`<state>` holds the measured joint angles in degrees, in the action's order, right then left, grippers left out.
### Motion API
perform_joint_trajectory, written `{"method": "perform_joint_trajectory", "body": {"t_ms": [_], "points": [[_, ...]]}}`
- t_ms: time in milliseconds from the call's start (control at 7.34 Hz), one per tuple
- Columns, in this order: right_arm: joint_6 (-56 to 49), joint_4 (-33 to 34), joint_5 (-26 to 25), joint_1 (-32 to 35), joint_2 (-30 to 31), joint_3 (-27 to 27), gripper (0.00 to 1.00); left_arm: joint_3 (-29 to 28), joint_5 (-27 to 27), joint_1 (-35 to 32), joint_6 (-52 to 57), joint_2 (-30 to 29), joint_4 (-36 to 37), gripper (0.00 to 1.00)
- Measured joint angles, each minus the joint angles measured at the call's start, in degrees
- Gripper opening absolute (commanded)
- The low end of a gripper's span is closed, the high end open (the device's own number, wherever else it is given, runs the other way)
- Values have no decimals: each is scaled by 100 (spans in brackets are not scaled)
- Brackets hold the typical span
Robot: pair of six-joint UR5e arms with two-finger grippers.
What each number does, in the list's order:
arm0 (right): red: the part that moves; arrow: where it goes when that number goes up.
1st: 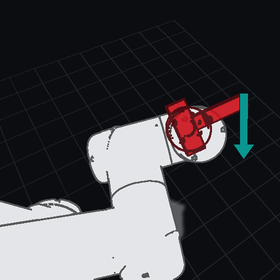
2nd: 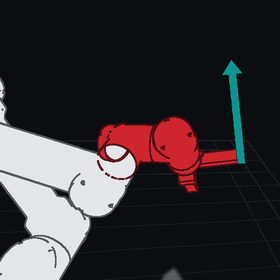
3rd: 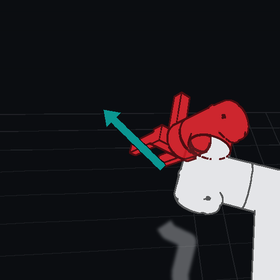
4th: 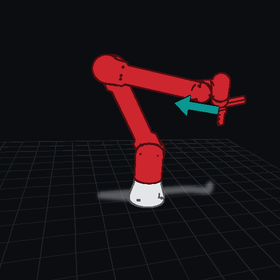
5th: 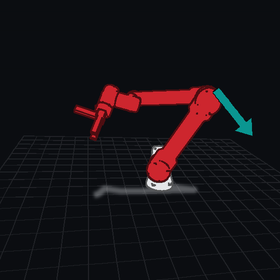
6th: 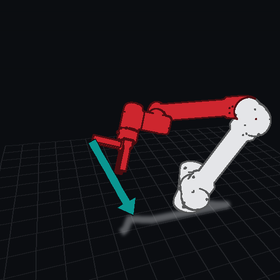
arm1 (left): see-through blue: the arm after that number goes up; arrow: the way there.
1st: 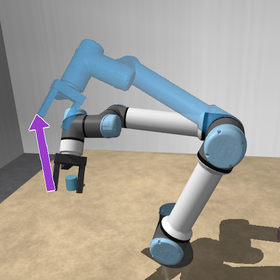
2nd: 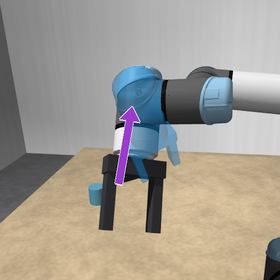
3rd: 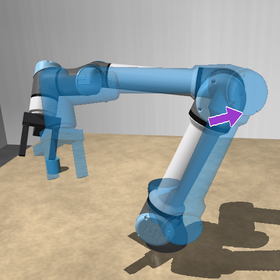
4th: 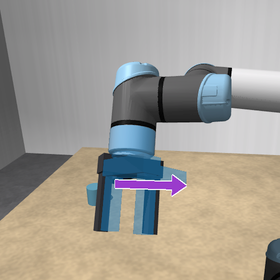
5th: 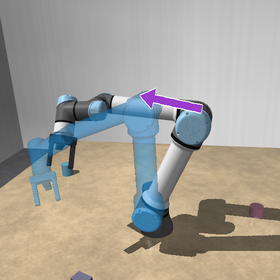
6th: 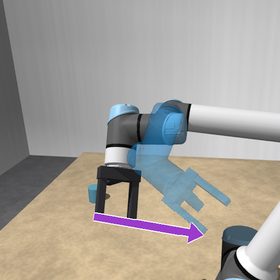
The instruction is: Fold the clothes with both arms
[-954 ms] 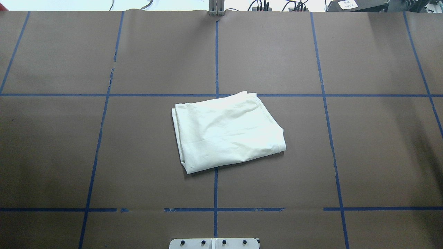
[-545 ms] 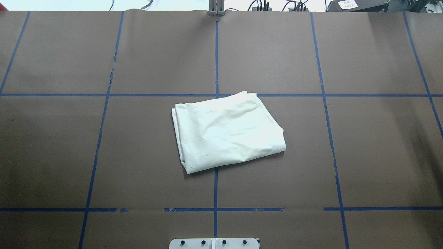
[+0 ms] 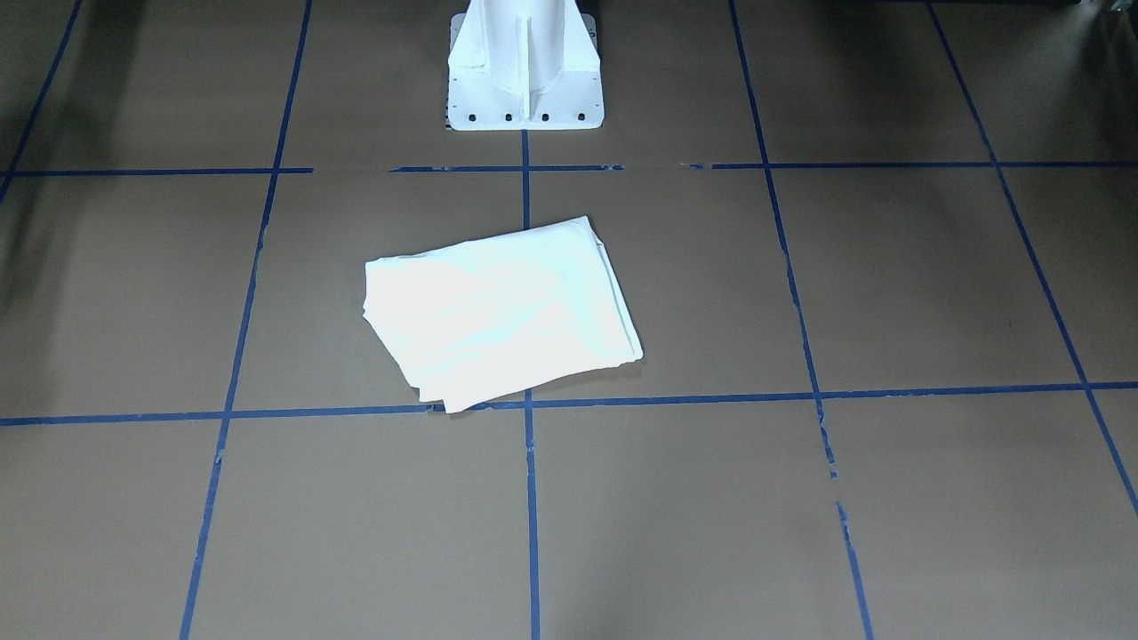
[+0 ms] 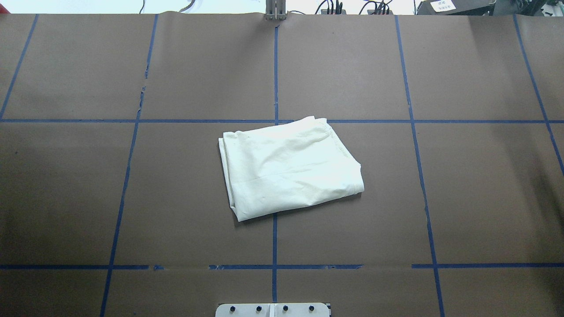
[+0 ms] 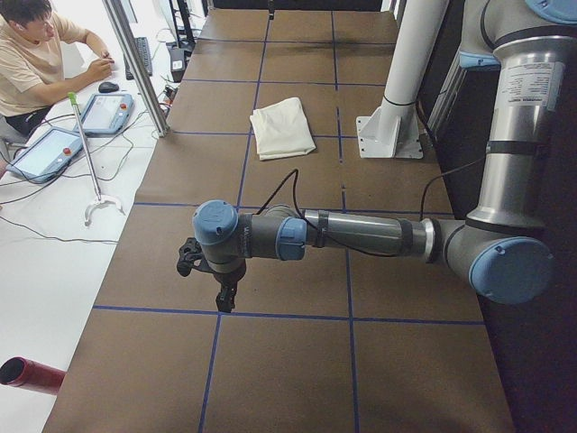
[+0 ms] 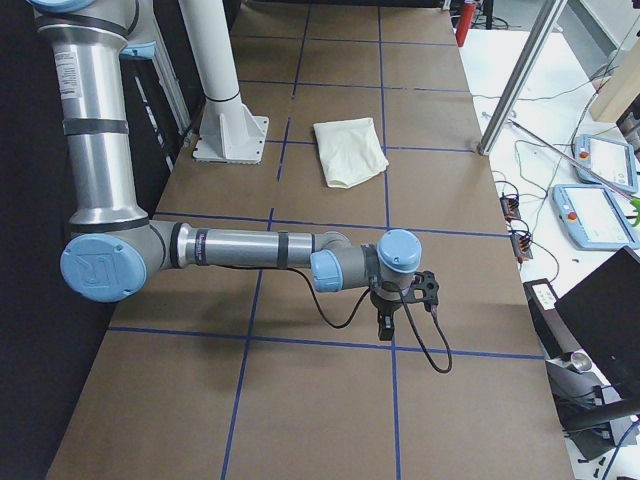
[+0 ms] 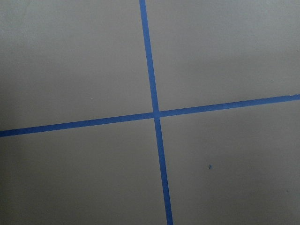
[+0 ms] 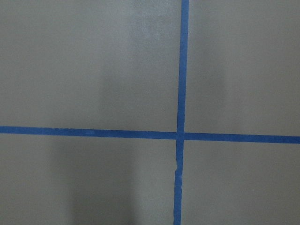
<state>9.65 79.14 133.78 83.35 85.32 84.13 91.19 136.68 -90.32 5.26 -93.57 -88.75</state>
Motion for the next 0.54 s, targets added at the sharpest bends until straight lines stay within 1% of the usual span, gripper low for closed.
{"method": "perform_joint_trajectory", "body": {"t_ms": [136, 272, 545], "points": [[-24, 156, 17, -1, -153, -9, 100, 14, 2, 2, 13, -13, 0, 100], [-21, 451, 42, 5, -313, 5, 100, 18, -2, 2, 22, -7, 6, 100], [-10, 952, 117, 19, -412, 253, 100, -10, -24, -1, 27, 50, 14, 100]]}}
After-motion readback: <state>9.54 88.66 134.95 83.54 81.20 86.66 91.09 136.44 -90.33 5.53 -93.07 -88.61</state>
